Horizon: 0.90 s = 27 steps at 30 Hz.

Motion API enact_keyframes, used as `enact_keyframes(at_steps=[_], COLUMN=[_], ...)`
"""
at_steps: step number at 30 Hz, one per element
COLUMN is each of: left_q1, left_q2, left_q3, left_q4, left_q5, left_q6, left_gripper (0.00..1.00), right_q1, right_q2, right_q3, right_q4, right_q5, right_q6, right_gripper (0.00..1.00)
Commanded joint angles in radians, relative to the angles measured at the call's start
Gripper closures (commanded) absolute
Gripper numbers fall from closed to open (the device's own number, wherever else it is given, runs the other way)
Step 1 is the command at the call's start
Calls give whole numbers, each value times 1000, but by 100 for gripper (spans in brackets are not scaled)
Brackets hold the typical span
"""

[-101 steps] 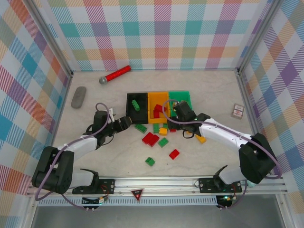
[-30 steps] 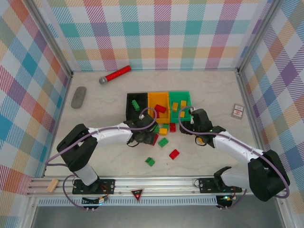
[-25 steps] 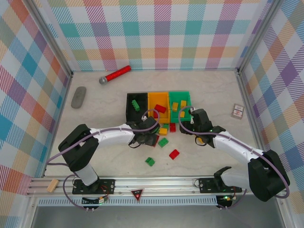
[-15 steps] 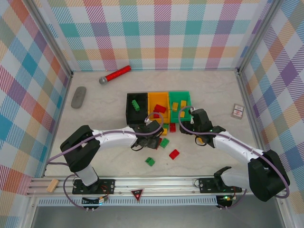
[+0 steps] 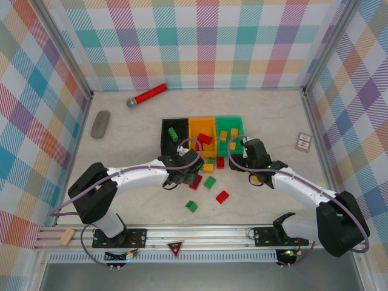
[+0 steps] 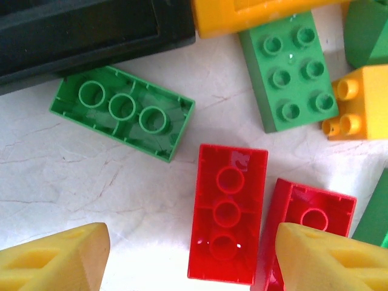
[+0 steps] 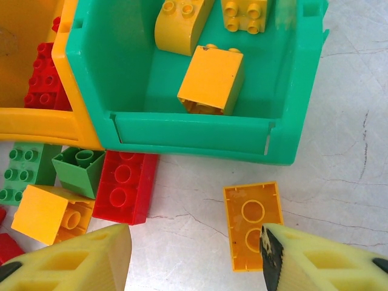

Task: Sort the legos into containers by color
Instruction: Move the legos to the bottom-center of the table, then pick up the lego from the middle-left of the table.

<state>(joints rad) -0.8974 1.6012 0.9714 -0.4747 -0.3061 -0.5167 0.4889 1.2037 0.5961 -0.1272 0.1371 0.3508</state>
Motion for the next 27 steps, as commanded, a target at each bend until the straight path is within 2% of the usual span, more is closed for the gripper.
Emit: enact_keyframes(at_steps=[1, 6, 14, 23, 27], left_q1=[25, 60, 61, 61, 61], left_q2=[-5, 28, 74, 124, 127], left_q3=[-3, 21, 47, 66, 55], left_q4=[21, 14, 42, -13, -1], left_q5=[34, 40, 106, 46, 58], left_q6=[-28, -48, -30, -41, -43], left_gripper=[28, 31, 33, 37, 40], right_q1=[-7, -8, -8, -6, -7], right_q2=[8, 16, 23, 23, 22], right_q3=[-9, -7, -6, -5, -6], right_q4=[18, 20, 21, 19, 15], right_q5=[-16, -19, -19, -12, -9], right_q6=[4, 4, 4, 0, -2], right_gripper=[41, 41, 41, 41, 41])
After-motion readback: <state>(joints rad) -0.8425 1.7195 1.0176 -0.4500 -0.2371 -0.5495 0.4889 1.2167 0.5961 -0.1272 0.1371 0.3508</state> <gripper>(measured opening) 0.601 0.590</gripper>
